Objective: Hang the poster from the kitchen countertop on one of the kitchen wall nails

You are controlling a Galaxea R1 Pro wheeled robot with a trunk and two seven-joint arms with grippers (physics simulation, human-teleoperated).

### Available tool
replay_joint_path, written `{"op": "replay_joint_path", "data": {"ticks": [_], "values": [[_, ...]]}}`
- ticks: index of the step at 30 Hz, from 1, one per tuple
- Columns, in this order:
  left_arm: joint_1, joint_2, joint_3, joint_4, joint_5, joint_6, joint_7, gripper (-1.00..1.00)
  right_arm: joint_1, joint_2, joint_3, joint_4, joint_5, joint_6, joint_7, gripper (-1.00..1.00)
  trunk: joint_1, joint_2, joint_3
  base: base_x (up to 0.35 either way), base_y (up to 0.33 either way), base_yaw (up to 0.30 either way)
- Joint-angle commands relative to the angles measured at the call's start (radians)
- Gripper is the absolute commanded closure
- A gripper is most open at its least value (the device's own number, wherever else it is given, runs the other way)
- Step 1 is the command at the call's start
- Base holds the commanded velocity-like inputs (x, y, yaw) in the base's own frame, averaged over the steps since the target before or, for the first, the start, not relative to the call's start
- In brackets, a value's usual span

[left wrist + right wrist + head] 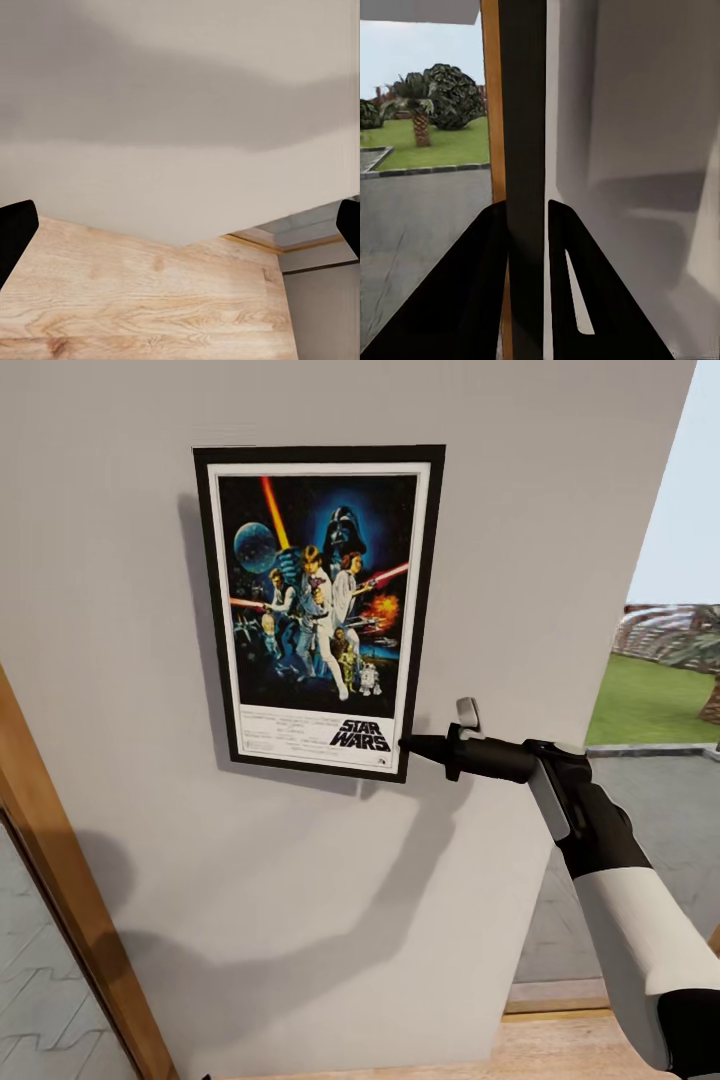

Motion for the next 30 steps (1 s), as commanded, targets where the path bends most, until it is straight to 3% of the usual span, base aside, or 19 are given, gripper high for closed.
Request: {"op": "replay_joint_path", "data": {"ticks": [1,30], "values": [[0.000,0.000,-0.008,-0.001,0.007,-0.005,0.000,-1.00,0.000,-0.001,0.002,0.001,-0.009,0.010,-0.001,1.00,0.000,-0.001,0.000,0.000,0.000,0.000],[0.000,0.005,-0.011,-0.001,0.007,-0.005,0.003,-1.00,0.001,-0.001,0.001,0.001,-0.010,0.010,-0.001,1.00,0.000,-0.001,0.000,0.011,0.000,0.000]]}}
